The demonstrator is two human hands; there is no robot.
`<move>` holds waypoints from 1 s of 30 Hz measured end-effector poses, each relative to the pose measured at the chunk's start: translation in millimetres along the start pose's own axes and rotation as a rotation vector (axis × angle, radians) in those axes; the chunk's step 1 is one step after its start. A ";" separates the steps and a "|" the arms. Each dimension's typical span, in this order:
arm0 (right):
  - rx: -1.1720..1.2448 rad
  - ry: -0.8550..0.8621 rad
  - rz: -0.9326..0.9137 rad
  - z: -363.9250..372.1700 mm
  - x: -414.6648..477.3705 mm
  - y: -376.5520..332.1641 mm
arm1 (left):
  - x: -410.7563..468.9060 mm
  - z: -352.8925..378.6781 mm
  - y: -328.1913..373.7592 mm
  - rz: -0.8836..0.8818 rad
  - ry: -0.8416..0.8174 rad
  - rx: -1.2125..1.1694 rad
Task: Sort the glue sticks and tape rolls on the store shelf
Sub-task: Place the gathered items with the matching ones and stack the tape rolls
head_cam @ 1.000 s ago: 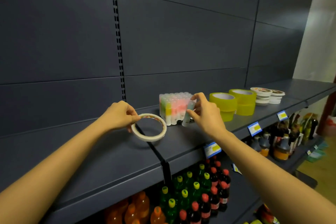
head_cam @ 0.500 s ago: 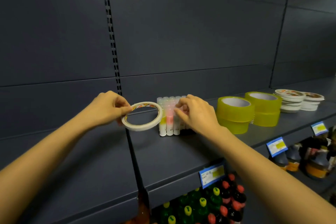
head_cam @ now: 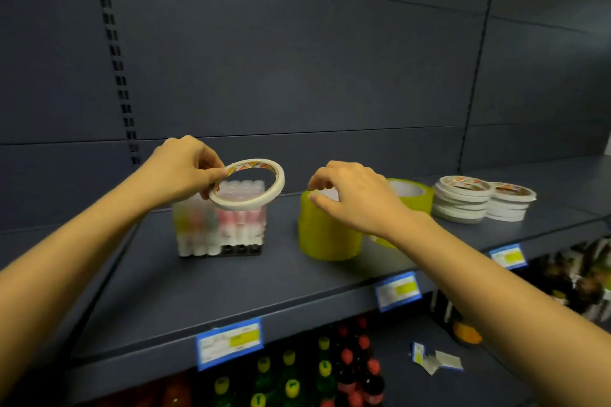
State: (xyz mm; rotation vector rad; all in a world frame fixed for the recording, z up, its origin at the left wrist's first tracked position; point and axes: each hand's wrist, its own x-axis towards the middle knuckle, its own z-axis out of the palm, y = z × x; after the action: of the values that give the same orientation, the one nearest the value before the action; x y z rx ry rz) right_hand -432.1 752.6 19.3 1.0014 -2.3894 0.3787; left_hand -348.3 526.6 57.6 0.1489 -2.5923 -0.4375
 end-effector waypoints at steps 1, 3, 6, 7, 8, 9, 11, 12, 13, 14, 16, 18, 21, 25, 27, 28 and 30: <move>-0.005 0.003 0.002 -6.9 -7.4 17.2 | 4.8 8.7 16.4 0.005 -0.002 -0.009; -0.012 0.002 0.010 -20.6 -21.7 51.7 | 15.4 27.0 50.5 0.019 -0.003 -0.020; -0.010 -0.015 0.027 -39.2 -41.7 101.8 | 30.8 55.8 100.0 0.045 -0.002 -0.037; -0.019 -0.018 0.034 -44.4 -47.8 118.6 | 35.9 65.8 115.4 0.053 -0.001 -0.038; -0.033 -0.020 0.041 -49.0 -53.5 134.9 | 41.0 76.0 130.0 0.059 0.000 -0.040; -0.044 -0.020 0.050 -52.5 -59.0 150.8 | 46.1 85.7 144.1 0.064 -0.001 -0.045; -0.060 -0.019 0.074 -58.6 -69.0 180.5 | 57.3 103.6 171.9 0.077 -0.021 -0.066; -0.064 -0.022 0.089 -61.2 -73.3 194.5 | 63.0 112.0 185.7 0.082 -0.038 -0.076; -0.064 -0.025 0.106 -63.1 -77.2 208.5 | 68.8 120.0 199.0 0.089 -0.053 -0.080; -0.065 -0.027 0.122 -64.8 -80.5 222.3 | 74.9 128.1 211.8 0.098 -0.063 -0.080; -0.076 -0.031 0.156 -67.8 -85.9 248.6 | 88.4 144.7 236.2 0.122 -0.076 -0.083; -0.100 -0.034 0.186 -70.1 -90.0 274.5 | 103.4 161.7 259.9 0.142 -0.091 -0.079; -0.137 -0.023 0.237 -74.3 -93.2 310.4 | 127.9 186.3 292.0 0.190 -0.118 -0.052; -0.156 -0.008 0.300 -80.7 -96.2 355.0 | 159.7 219.3 329.3 0.256 -0.171 0.002; -0.157 0.006 0.313 -81.9 -96.1 373.2 | 172.0 237.3 344.9 0.267 -0.173 0.039; -0.156 0.010 0.318 -81.9 -95.3 380.9 | 176.8 246.7 352.2 0.268 -0.175 0.053; -0.155 0.003 0.320 -80.4 -93.1 394.6 | 184.4 265.1 365.5 0.272 -0.177 0.087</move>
State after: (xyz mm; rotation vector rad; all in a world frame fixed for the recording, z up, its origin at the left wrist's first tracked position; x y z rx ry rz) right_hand -634.0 1113.2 11.9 0.5497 -2.5343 0.3008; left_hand -648.5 910.8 46.9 -0.2210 -2.7529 -0.2487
